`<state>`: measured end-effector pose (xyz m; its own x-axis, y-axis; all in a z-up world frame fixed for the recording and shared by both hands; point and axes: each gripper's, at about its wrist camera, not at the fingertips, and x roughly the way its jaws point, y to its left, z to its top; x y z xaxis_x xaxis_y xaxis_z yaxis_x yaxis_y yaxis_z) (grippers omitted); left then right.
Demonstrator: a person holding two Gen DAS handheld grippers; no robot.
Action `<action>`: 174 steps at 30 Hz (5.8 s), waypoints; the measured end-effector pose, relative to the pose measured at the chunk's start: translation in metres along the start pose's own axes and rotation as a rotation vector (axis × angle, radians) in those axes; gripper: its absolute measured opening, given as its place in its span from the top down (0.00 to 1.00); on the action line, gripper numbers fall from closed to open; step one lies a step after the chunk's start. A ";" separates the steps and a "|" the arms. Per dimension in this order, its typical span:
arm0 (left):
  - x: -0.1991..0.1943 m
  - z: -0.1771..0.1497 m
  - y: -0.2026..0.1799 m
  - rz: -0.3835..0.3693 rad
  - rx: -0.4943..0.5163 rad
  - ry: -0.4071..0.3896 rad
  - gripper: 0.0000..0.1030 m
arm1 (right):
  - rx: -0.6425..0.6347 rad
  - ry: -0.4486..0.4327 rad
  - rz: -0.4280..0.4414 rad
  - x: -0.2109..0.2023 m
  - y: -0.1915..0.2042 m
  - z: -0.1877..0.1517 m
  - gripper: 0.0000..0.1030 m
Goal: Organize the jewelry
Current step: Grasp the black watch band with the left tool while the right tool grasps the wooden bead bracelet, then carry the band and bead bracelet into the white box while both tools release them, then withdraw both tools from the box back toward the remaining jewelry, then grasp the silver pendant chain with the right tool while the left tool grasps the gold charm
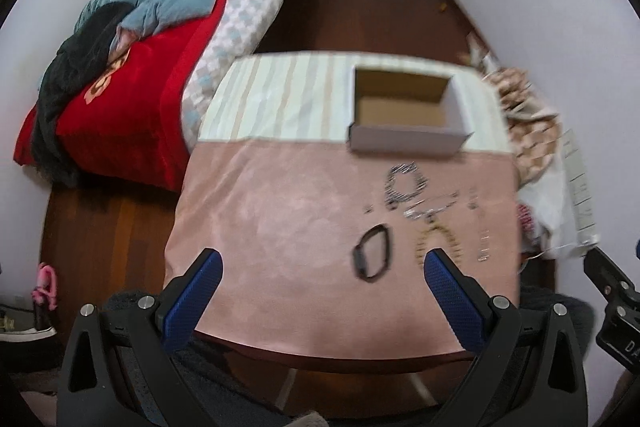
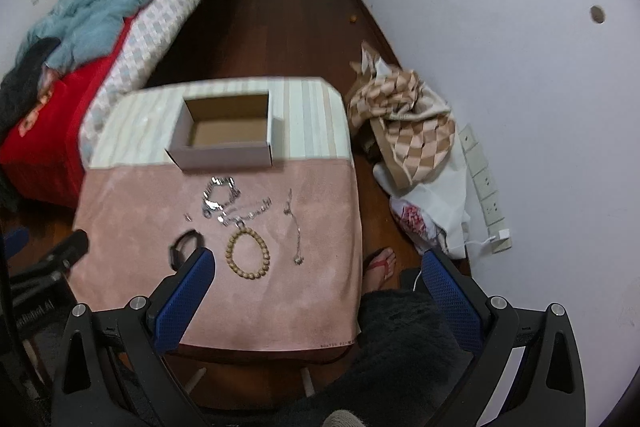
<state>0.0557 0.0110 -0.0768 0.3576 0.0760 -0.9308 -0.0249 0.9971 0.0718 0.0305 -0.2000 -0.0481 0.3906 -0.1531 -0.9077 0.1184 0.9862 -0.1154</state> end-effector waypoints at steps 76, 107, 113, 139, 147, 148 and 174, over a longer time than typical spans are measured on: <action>0.204 0.197 -0.029 -0.239 0.000 0.202 0.57 | 0.008 0.177 0.404 0.265 0.080 0.192 0.89; 0.095 0.126 0.023 0.042 -0.042 -0.095 0.01 | -0.096 -0.004 0.149 0.182 0.088 0.128 0.06; 0.054 0.108 0.030 0.043 -0.056 -0.171 0.01 | -0.084 -0.079 0.118 0.142 0.080 0.116 0.06; -0.044 0.039 0.036 0.012 -0.096 -0.364 0.01 | -0.003 -0.355 0.140 -0.016 0.046 0.048 0.06; 0.041 0.025 0.037 0.061 -0.101 -0.236 0.01 | 0.094 -0.173 0.146 0.074 0.021 0.030 0.06; 0.052 0.022 0.036 0.066 -0.101 -0.216 0.01 | 0.105 -0.145 0.142 0.087 0.017 0.025 0.06; 0.170 -0.017 0.011 0.033 -0.077 0.034 0.01 | 0.087 -0.009 0.156 0.207 0.034 -0.064 0.90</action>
<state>0.1000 0.0348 -0.2401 0.3236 0.1076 -0.9401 -0.1085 0.9912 0.0761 0.0570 -0.1941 -0.2660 0.4183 0.0005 -0.9083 0.1336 0.9891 0.0621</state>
